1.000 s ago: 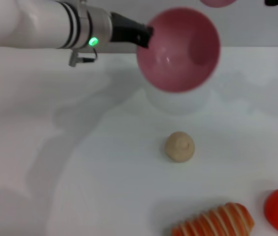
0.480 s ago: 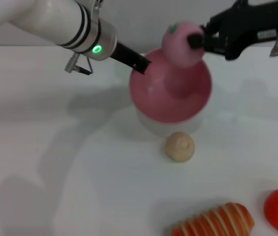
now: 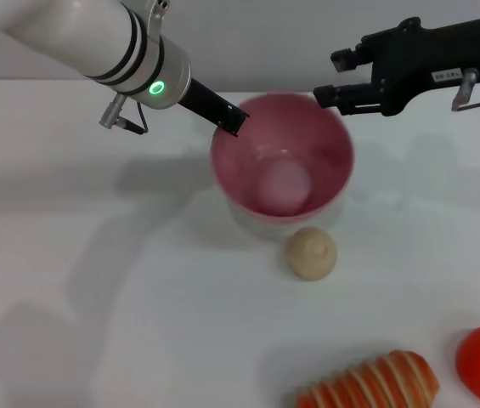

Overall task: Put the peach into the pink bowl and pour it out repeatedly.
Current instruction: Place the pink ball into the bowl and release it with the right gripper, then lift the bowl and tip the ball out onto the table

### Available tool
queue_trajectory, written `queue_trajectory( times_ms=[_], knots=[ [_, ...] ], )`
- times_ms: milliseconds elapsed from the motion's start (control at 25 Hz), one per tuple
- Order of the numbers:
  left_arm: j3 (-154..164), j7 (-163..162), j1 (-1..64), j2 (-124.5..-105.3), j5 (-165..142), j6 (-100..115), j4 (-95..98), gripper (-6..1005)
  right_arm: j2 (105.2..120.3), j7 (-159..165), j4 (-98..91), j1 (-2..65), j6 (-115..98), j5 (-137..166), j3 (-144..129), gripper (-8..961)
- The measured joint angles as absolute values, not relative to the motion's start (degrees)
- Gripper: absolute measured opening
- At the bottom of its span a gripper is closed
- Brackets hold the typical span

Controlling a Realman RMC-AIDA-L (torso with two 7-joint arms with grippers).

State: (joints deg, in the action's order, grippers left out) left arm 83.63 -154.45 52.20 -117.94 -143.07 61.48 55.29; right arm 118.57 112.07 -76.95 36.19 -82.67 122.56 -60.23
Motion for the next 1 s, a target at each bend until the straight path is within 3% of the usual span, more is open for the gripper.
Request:
queue_trajectory(
  times_ms=[40,240,480,680,1000],
  knots=[
    [83.68,-154.46,52.23,-117.94,-143.08,61.48,55.29,42,118.56,111.97,-76.95,36.19,-82.57,122.49,-60.07,468],
    [84.61,-154.00,52.38,-118.16,-143.10,60.60,55.18,42,118.57,111.50,-77.38,34.83,-79.94,119.39,-58.02,533],
    [92.93,-151.93,49.39,-118.41,-142.88,48.95,58.96,43,118.38,96.02,-68.99,30.51,-76.50,97.16,-45.39,533],
    [105.80,-151.56,43.98,-118.54,-142.31,25.96,62.54,42,118.31,79.78,-55.37,27.19,-75.35,79.66,-34.47,532],
    [124.24,-146.74,35.69,-118.83,-142.27,-11.50,57.76,43,117.93,73.76,-48.86,25.09,-75.19,74.40,-29.73,532]
  ],
)
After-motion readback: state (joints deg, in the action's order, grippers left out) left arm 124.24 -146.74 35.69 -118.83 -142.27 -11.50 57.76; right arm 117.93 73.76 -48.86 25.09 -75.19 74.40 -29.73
